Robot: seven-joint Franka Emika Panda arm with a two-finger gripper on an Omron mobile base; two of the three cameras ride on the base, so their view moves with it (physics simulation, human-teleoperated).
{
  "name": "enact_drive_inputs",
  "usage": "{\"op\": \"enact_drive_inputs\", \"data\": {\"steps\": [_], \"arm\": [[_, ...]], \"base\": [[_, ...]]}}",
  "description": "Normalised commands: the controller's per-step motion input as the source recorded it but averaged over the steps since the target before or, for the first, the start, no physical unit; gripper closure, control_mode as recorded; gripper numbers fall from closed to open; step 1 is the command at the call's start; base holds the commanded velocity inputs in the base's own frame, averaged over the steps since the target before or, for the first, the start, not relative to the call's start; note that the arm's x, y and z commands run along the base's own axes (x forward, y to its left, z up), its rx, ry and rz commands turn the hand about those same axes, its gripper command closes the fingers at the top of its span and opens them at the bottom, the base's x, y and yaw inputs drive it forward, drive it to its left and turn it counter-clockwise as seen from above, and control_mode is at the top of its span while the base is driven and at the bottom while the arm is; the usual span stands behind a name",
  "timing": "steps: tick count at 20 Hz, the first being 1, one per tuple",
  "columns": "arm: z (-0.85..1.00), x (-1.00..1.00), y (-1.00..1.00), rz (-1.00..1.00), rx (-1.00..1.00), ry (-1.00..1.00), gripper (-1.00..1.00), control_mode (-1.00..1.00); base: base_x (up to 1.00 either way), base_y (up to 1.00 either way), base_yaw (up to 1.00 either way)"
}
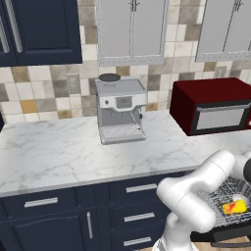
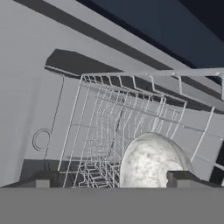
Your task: Pick up the cup and bowl from the counter, place them in the dishwasher, and close the dishwasher door.
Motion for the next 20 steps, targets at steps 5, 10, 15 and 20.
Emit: {"op": "enact_drive_inputs", "data": {"steps": [5,10,15,20], "arm": [[0.30,-0.01,0.15,0.00,-0.21,-0.01,-1.00,-1.00],[0.38,0.00,0.36,0.00,-0.10,0.00,-1.00,-1.00],[0.42,0.00,0.41,0.00,-0.04,0.00,-1.00,-1.00],[0.18,0.00,0.31,0.00,-0.01,0.00,-1.00,-1.00]], "base": [[0.00,0.00,0.00],[0.00,0.00,0.00],[0.00,0.00,0.00],[0.00,0.00,0.00]]}}
